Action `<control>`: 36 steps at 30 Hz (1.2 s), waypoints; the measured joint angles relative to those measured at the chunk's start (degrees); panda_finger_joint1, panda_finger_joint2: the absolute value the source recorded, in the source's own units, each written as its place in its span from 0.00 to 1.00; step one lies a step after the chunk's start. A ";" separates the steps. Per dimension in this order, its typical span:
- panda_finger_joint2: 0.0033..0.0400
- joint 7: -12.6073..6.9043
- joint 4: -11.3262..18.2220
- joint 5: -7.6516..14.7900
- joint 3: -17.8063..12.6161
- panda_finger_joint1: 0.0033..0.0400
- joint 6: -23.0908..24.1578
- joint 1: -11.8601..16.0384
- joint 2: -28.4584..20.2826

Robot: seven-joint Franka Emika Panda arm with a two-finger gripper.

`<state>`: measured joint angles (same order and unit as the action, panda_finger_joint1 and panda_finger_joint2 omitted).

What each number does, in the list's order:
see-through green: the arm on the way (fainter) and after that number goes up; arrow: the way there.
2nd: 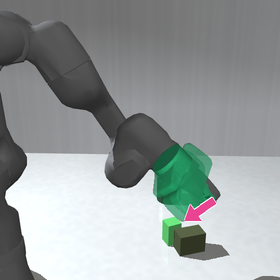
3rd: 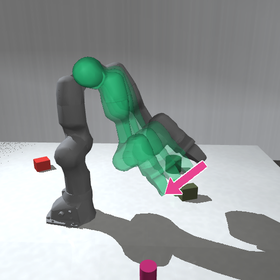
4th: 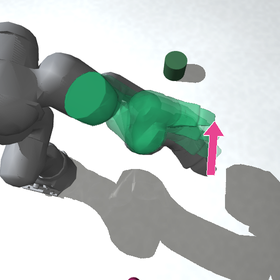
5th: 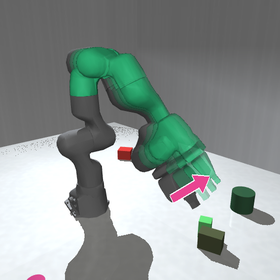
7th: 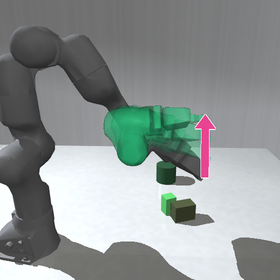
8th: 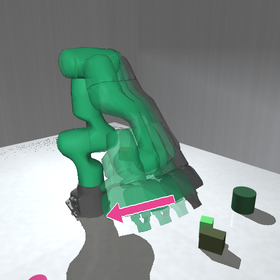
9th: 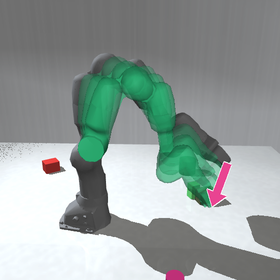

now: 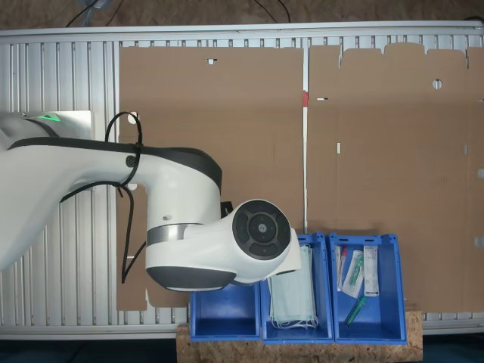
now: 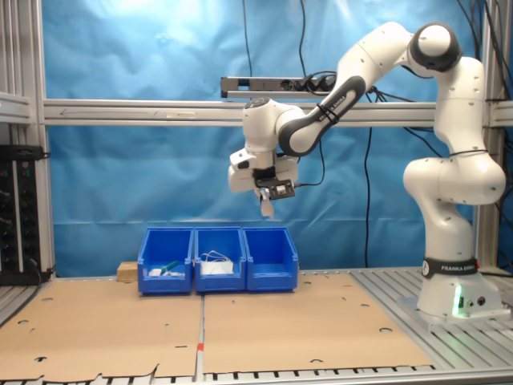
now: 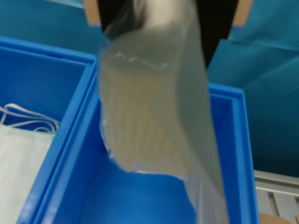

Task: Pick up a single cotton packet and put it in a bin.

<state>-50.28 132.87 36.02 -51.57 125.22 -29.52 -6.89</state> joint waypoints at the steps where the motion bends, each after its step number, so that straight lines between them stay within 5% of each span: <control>1: 0.06 0.00 0.00 0.75 -0.59 0.06 0.00 0.10 -0.12; 15: 0.06 0.00 -0.02 4.95 -3.98 0.06 0.01 0.33 -0.47; 36: 0.06 0.00 -0.11 6.27 -4.85 0.06 0.47 0.31 -0.54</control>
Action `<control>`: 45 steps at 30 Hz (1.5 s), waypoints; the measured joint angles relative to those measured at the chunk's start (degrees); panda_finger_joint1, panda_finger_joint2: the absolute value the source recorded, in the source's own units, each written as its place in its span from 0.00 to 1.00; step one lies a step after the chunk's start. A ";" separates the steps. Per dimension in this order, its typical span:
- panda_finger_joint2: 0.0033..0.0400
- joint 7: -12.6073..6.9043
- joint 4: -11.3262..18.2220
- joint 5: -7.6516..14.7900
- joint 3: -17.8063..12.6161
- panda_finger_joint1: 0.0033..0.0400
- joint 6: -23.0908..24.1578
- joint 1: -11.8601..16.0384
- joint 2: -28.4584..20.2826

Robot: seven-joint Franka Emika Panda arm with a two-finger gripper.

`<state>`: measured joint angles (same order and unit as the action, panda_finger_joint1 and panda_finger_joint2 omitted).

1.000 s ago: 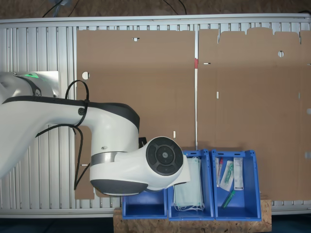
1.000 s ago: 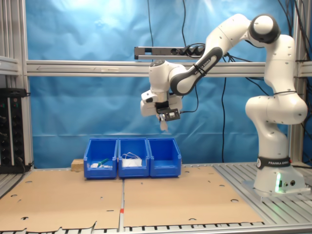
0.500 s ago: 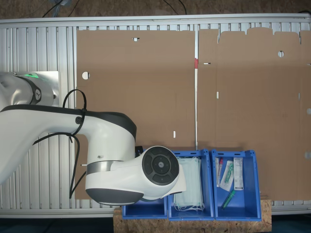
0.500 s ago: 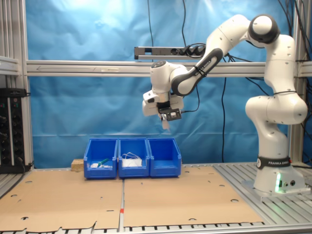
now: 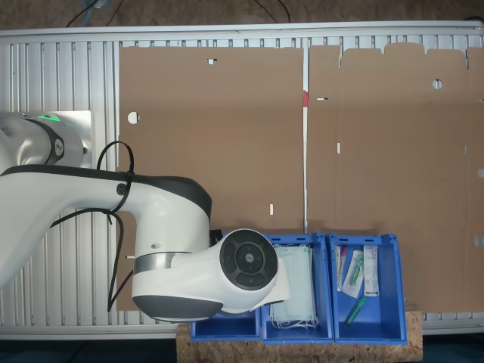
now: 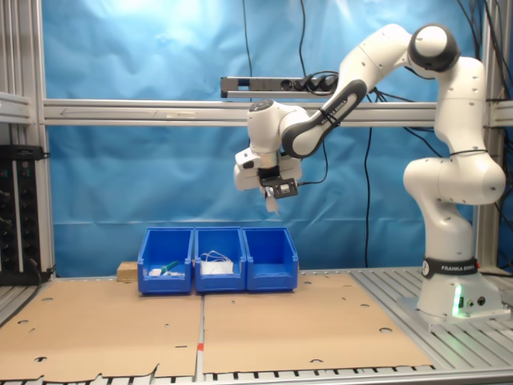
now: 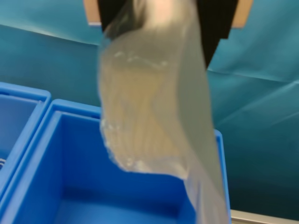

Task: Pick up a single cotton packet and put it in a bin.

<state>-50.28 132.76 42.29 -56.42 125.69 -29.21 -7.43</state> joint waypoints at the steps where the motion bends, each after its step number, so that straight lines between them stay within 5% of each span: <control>1: 0.06 0.00 -0.01 0.02 0.00 0.06 0.08 0.00 0.00; 30: 0.06 0.00 -0.04 0.14 -0.01 0.06 1.92 -0.01 0.00; 31: 0.19 0.00 -0.04 0.14 -0.01 0.19 1.97 -0.01 0.00; 36: 0.19 0.00 -0.04 0.14 -0.01 0.19 2.15 -0.01 0.00; 37: 0.63 0.00 -0.04 0.14 -0.01 0.63 2.17 -0.01 0.00; 42: 0.63 0.00 -0.04 0.14 -0.01 0.63 2.24 -0.01 0.00; 43: 0.90 0.00 -0.04 0.14 -0.01 0.90 2.25 -0.01 0.00; 45: 0.90 0.00 -0.04 0.14 -0.01 0.90 2.27 -0.01 0.00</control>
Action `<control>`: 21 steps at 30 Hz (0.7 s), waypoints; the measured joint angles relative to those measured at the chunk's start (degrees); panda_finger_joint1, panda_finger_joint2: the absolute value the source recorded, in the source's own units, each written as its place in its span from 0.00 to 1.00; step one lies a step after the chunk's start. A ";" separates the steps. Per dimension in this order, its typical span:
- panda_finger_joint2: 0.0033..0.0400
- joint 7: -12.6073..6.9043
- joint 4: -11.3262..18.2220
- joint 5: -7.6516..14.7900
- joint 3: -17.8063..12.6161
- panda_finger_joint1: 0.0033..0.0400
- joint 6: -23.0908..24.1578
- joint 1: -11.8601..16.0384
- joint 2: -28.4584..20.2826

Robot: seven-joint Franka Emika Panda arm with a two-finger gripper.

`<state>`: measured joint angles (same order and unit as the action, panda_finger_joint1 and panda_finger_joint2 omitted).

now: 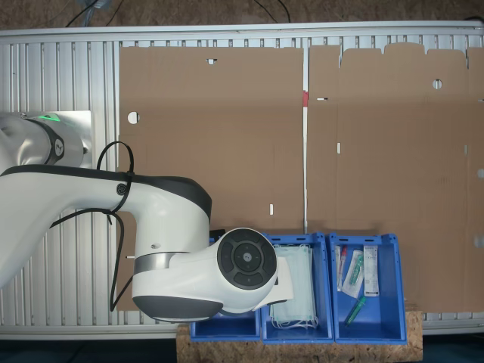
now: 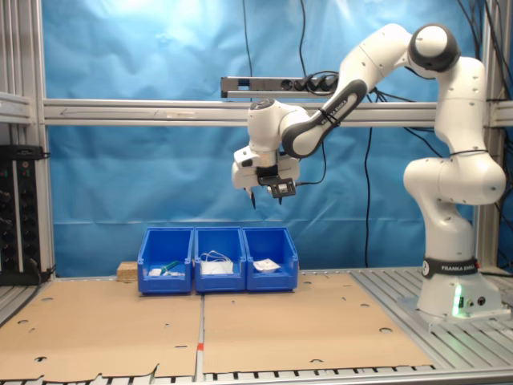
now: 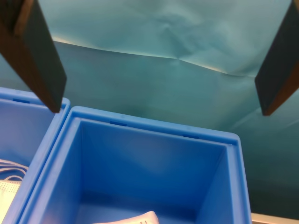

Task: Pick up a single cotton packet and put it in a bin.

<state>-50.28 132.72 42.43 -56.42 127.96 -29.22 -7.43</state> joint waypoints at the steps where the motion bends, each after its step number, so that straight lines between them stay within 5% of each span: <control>1: 0.90 0.00 0.00 0.00 0.00 0.90 0.01 0.00 0.00; 3: 0.97 0.00 0.00 0.00 0.00 0.97 0.01 0.00 0.00; 21: 1.00 0.00 0.00 0.00 0.00 1.00 0.02 0.00 0.00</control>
